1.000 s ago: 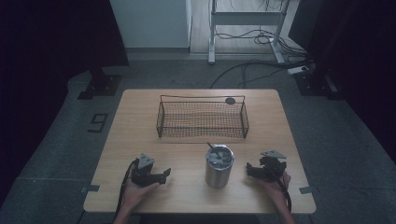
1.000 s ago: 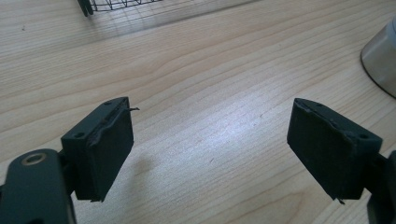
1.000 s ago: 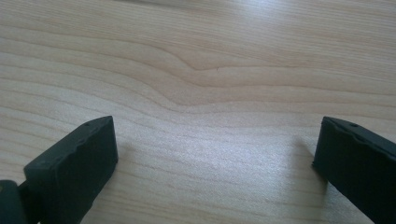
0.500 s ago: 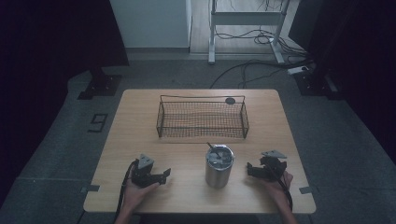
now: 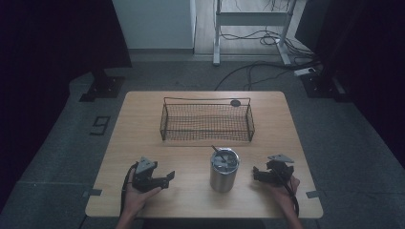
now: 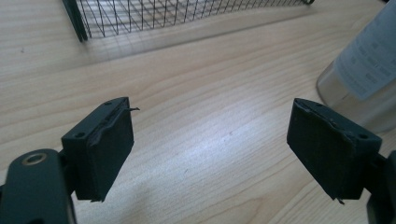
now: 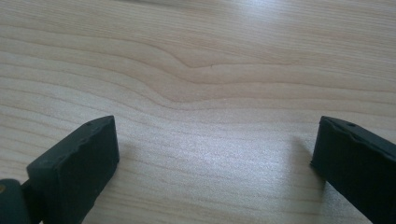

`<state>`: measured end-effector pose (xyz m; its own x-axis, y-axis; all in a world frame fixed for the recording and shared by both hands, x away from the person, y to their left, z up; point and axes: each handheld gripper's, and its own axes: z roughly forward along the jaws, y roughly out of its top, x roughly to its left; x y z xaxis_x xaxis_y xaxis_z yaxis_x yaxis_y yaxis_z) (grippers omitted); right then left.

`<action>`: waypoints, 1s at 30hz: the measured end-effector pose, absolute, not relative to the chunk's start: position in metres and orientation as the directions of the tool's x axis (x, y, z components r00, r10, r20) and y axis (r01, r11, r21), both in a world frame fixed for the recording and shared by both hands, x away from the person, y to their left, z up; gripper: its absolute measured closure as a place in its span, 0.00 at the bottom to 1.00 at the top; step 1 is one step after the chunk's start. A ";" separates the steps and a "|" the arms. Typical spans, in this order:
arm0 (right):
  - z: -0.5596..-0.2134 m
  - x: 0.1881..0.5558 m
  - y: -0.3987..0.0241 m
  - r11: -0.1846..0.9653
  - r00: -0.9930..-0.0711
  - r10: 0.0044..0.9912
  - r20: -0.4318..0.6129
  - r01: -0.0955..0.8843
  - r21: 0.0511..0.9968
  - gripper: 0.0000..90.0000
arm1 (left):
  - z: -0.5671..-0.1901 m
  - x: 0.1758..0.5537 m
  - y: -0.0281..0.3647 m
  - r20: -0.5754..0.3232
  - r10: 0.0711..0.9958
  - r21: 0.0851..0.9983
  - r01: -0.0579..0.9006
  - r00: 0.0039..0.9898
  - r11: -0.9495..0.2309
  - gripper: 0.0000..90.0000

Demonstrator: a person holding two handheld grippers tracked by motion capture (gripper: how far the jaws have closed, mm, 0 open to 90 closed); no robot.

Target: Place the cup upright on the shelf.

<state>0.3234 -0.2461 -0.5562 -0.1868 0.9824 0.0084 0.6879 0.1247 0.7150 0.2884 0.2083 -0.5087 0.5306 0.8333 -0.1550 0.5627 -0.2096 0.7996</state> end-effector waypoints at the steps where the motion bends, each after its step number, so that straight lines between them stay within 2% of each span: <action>1: -0.556 0.323 -0.246 0.124 -0.186 0.982 0.009 0.688 0.715 0.00 | -0.507 0.288 0.209 -0.156 0.833 0.802 0.561 0.531 -0.207 0.17; 30: -0.556 0.320 -0.252 0.111 -0.171 0.985 0.012 0.688 0.717 0.01 | -0.467 0.277 0.183 -0.173 0.767 0.844 0.495 0.618 -0.208 0.16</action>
